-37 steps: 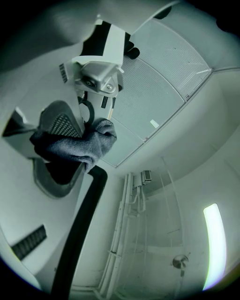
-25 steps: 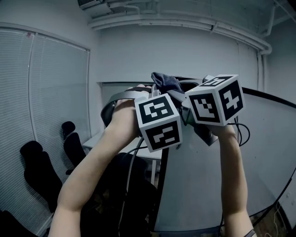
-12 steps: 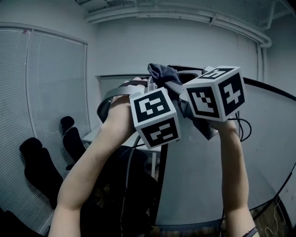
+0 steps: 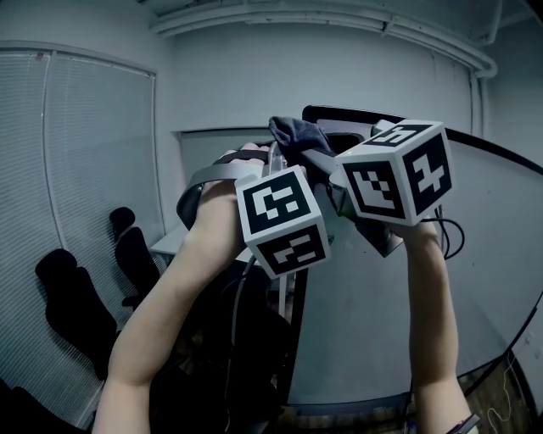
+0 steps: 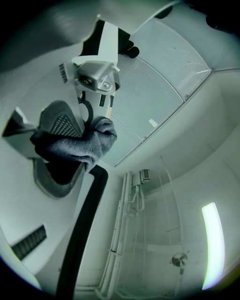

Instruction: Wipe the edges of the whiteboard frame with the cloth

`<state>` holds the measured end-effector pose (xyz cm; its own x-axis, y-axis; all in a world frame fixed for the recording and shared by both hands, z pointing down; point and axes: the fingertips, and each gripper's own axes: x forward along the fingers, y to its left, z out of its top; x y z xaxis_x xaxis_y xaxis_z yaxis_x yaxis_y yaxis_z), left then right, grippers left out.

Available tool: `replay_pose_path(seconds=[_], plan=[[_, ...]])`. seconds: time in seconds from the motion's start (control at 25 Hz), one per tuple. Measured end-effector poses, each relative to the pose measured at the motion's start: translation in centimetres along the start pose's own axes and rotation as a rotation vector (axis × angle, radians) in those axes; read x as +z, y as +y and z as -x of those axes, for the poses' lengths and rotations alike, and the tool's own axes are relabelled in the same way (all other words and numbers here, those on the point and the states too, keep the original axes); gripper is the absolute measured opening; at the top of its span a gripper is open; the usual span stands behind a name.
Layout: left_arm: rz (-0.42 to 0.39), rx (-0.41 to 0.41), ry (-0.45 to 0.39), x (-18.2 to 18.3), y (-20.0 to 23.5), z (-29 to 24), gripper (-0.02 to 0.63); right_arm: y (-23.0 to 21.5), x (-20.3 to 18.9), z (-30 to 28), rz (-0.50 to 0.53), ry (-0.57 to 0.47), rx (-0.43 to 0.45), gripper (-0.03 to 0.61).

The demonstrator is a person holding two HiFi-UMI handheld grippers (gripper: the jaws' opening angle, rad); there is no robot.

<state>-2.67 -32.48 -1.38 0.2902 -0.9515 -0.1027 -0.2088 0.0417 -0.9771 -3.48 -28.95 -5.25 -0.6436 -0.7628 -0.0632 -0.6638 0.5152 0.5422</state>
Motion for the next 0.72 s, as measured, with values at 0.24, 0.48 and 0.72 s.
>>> replay_pose_path(seconds=[0.24, 0.48, 0.72], plan=[[-0.01, -0.023, 0.003, 0.0, -0.7, 0.1, 0.026, 0.2, -0.5, 0.1, -0.015, 0.009, 0.008, 0.097], [-0.009, -0.034, 0.002, -0.2, -1.1, 0.0, 0.026, 0.3, -0.9, 0.0, -0.024, 0.012, 0.006, 0.097], [-0.013, -0.036, -0.001, 0.0, -3.1, 0.0, 0.026, 1.0, -2.7, 0.5, -0.027, 0.016, 0.015, 0.097]])
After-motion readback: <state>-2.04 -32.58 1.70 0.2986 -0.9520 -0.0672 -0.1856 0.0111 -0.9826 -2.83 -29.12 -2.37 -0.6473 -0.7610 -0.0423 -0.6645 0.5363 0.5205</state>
